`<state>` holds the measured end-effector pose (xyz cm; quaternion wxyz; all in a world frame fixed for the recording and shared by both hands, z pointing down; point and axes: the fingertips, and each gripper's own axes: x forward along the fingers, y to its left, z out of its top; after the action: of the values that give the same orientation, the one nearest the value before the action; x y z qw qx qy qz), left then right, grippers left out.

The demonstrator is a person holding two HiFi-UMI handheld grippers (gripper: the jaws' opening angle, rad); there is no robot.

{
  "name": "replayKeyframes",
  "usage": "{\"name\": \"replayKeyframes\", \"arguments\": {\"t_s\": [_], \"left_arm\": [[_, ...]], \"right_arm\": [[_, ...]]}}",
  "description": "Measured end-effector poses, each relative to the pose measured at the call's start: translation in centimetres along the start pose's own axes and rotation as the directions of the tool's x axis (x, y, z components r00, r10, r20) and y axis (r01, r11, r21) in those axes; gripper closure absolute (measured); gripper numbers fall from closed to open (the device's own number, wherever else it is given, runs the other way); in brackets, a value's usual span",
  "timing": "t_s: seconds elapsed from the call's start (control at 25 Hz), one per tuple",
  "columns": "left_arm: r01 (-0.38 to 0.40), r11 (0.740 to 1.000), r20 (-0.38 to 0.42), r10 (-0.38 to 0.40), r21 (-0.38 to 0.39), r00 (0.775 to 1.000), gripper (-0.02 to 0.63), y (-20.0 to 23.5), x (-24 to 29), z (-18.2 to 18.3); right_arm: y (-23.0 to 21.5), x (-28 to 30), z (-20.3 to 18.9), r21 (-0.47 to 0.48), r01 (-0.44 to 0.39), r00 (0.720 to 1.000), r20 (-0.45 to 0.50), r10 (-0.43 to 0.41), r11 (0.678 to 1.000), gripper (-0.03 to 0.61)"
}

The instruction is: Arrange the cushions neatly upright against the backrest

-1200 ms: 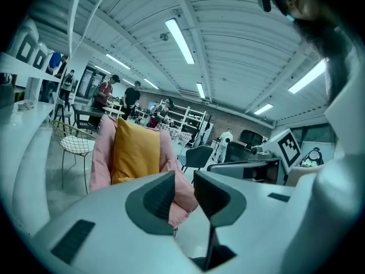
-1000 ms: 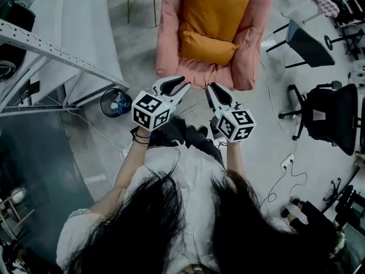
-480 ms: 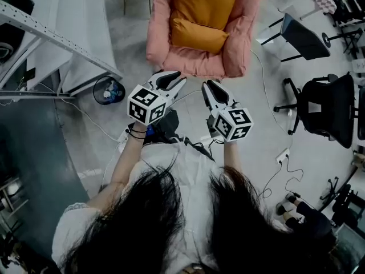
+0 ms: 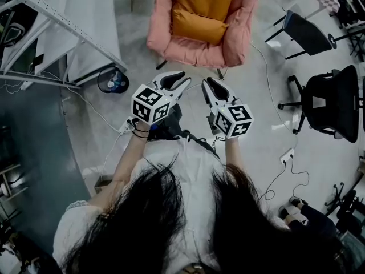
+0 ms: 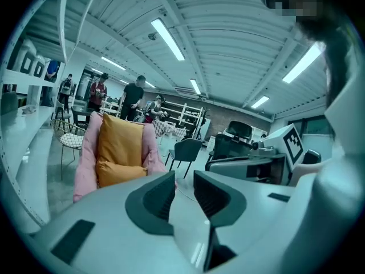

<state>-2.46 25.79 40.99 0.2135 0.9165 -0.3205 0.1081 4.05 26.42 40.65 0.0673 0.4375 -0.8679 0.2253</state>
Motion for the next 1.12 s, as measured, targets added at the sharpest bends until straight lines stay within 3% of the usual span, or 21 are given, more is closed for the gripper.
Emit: {"name": "replayKeyframes", "arguments": {"t_s": [0.56, 1.12], "left_arm": [[-0.019, 1.0, 0.01, 0.019, 0.016, 1.0, 0.5, -6.5, -2.5, -3.3], [-0.044, 0.998, 0.032, 0.043, 0.034, 0.999, 0.5, -7.8, -5.1, -3.9]], "right_arm": [[2.6, -6.4, -3.4, -0.025, -0.023, 1.0, 0.017, 0.024, 0.999, 0.502], [4.9, -8.1, -4.5, -0.049, -0.04, 0.999, 0.021, 0.041, 0.998, 0.503]]}}
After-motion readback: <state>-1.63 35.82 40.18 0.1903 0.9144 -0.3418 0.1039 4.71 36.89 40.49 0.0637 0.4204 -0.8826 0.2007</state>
